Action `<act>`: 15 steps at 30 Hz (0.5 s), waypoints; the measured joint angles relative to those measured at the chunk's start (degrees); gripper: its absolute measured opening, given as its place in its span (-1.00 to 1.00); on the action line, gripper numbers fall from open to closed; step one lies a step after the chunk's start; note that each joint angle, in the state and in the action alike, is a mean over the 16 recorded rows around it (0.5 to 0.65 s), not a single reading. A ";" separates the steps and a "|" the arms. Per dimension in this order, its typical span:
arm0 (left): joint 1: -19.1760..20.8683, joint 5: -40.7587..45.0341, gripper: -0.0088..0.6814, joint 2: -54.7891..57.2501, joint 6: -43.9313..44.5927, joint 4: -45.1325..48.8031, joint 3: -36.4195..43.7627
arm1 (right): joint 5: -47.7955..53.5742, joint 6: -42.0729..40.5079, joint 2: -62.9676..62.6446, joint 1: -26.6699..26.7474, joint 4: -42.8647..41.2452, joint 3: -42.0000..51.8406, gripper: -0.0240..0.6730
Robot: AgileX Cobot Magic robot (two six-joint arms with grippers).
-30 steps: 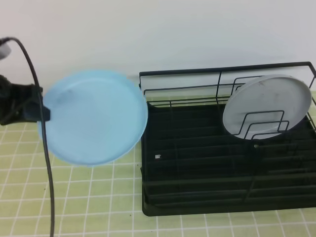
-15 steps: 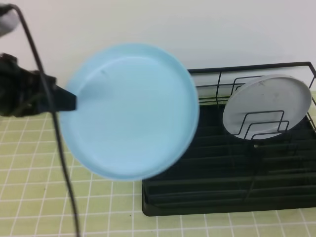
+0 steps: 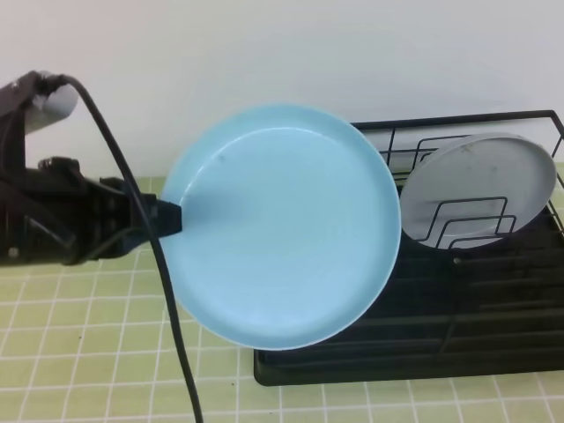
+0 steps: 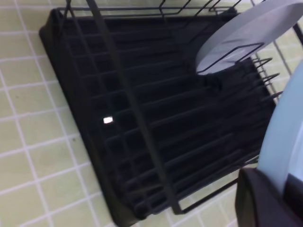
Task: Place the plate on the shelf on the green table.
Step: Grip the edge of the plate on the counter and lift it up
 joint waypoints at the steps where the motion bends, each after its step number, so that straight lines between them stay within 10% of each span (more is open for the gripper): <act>1: -0.23 -0.48 -0.97 -0.29 0.13 -0.47 0.57 | 0.49 -1.50 0.00 0.00 0.04 -0.63 -0.94; 15: -0.86 -0.07 -0.97 -2.13 3.16 -4.79 2.50 | 4.84 -17.64 6.43 0.00 -7.98 -16.27 -0.94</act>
